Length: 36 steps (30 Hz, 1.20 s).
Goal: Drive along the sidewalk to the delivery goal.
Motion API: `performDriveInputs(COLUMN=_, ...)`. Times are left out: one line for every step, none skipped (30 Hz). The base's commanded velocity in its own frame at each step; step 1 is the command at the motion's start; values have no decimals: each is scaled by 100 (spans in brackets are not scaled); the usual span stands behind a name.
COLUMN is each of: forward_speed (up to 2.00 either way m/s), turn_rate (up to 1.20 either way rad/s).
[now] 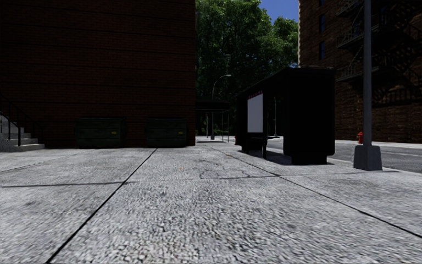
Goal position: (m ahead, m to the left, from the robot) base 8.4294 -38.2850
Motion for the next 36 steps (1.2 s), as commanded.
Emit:
performDriveInputs(forward_speed=200, turn_rate=0)
performDriveInputs(forward_speed=200, turn_rate=0)
performDriveInputs(forward_speed=200, turn_rate=0)
performDriveInputs(forward_speed=200, turn_rate=0)
performDriveInputs(forward_speed=200, turn_rate=0)
performDriveInputs(forward_speed=200, turn_rate=0)
performDriveInputs(forward_speed=200, turn_rate=0)
performDriveInputs(forward_speed=200, turn_rate=0)
performDriveInputs(forward_speed=200, turn_rate=0)
performDriveInputs(forward_speed=200, turn_rate=0)
performDriveInputs(forward_speed=200, turn_rate=0)
performDriveInputs(forward_speed=200, turn_rate=0)
performDriveInputs(forward_speed=200, turn_rate=0)
performDriveInputs(forward_speed=200, turn_rate=0)
performDriveInputs(forward_speed=200, turn_rate=0)
performDriveInputs(forward_speed=200, turn_rate=0)
performDriveInputs(forward_speed=200, turn_rate=0)
performDriveInputs(forward_speed=200, turn_rate=0)
performDriveInputs(forward_speed=200, turn_rate=0)
performDriveInputs(forward_speed=200, turn_rate=0)
performDriveInputs(forward_speed=200, turn_rate=0)
performDriveInputs(forward_speed=200, turn_rate=0)
performDriveInputs(forward_speed=200, turn_rate=0)
performDriveInputs(forward_speed=200, turn_rate=0)
performDriveInputs(forward_speed=200, turn_rate=0)
performDriveInputs(forward_speed=200, turn_rate=0)
performDriveInputs(forward_speed=200, turn_rate=0)
performDriveInputs(forward_speed=200, turn_rate=0)
performDriveInputs(forward_speed=200, turn_rate=0)
performDriveInputs(forward_speed=200, turn_rate=0)
performDriveInputs(forward_speed=200, turn_rate=0)
performDriveInputs(forward_speed=200, turn_rate=0)
performDriveInputs(forward_speed=200, turn_rate=0)
performDriveInputs(forward_speed=200, turn_rate=0)
performDriveInputs(forward_speed=200, turn_rate=0)
performDriveInputs(forward_speed=200, turn_rate=0)
